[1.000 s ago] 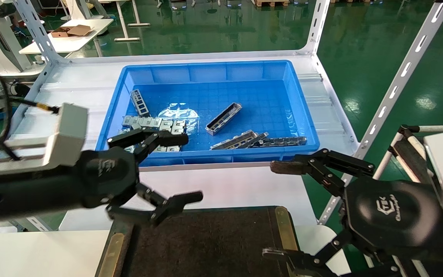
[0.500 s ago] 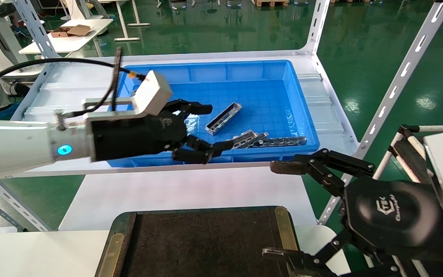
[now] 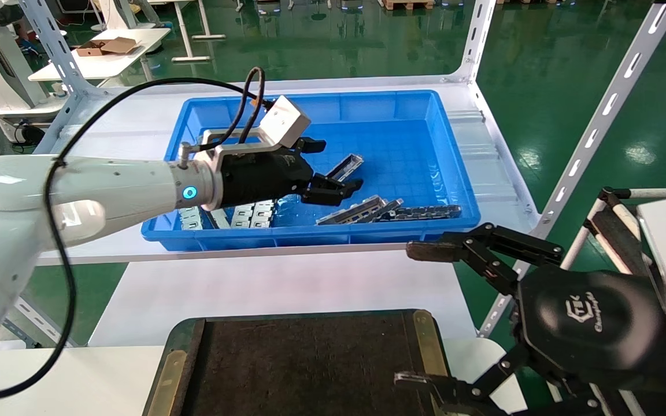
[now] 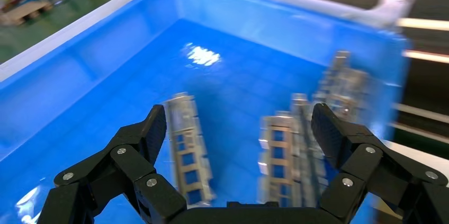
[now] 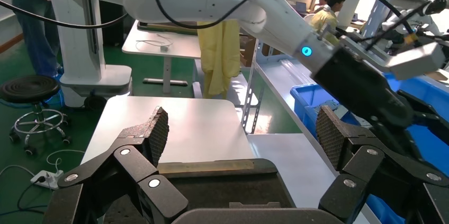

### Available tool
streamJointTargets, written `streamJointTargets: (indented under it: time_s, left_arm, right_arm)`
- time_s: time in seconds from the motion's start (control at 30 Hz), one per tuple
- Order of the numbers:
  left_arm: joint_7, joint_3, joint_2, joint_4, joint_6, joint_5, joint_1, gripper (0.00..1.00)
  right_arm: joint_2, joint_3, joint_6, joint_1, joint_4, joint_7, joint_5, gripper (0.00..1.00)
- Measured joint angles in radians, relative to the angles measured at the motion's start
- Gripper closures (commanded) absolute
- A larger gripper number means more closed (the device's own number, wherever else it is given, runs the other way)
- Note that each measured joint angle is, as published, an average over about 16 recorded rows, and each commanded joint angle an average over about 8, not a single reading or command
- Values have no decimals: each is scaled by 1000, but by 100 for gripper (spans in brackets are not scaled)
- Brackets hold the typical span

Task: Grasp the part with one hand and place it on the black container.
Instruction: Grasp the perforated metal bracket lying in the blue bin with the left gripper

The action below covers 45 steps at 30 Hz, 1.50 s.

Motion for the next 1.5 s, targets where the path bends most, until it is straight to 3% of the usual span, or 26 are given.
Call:
streamJointTargets:
  time_s: [0.3, 0.77, 0.8, 0.83, 1.03, 1.1, 1.5]
  left_arm:
    - [9, 29, 64, 121, -125, -18, -18, 0]
    - [-131, 171, 71, 55, -264, -67, 20, 0]
    - [-139, 183, 71, 50, -274, -71, 22, 0]
    - [-148, 195, 71, 46, -283, -74, 23, 7]
    - [-189, 257, 69, 30, -332, -100, 31, 81]
    - [-200, 275, 68, 27, -345, -110, 33, 100]
    - [-235, 355, 66, 20, -391, -180, 44, 100]
  right_arm:
    - [0, -1, 0, 0, 0, 0, 0, 0]
    - [1, -2, 1, 0, 0, -1, 1, 0]
    - [1, -2, 1, 0, 0, -1, 1, 12]
    - [1, -2, 1, 0, 0, -1, 1, 25]
    - [1, -2, 1, 0, 0, -1, 2, 100]
    - [1, -2, 1, 1, 0, -1, 2, 100]
    - [1, -3, 1, 1, 0, -2, 2, 100]
